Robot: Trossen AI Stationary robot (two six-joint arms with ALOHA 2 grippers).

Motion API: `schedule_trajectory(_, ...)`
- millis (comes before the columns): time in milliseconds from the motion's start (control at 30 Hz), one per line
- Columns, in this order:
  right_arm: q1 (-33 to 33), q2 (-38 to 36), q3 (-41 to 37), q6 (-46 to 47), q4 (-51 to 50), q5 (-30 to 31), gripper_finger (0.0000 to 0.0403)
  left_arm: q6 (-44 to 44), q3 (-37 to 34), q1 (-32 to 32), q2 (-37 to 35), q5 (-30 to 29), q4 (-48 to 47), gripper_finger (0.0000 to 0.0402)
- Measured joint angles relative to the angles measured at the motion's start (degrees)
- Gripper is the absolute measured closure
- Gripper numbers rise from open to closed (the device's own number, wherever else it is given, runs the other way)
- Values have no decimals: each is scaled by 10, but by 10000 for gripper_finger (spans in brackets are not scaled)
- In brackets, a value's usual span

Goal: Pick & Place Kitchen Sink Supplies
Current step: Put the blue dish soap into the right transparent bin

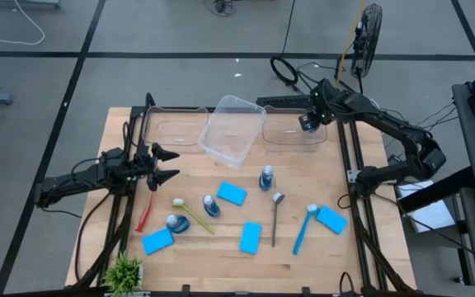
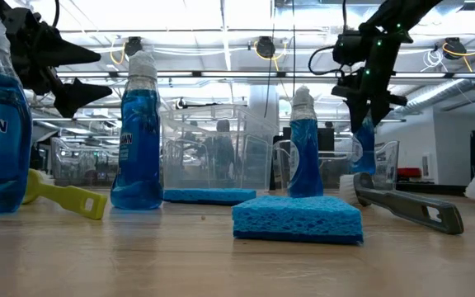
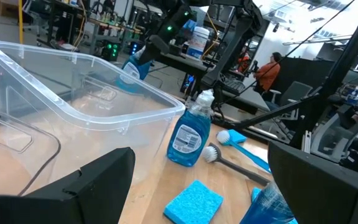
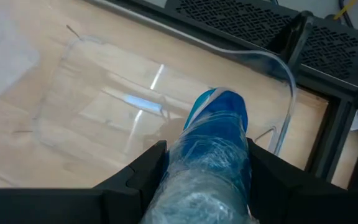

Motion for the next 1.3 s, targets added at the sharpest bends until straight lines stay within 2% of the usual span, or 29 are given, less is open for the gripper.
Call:
schedule_trajectory(500,-11,36,-10,-41,29,-1,223,-5,0,0,0,-10,0,36)
schedule_trajectory(1300,-14,37,-10,-65,30,0,213,0,0,0,0,-10,0,36)
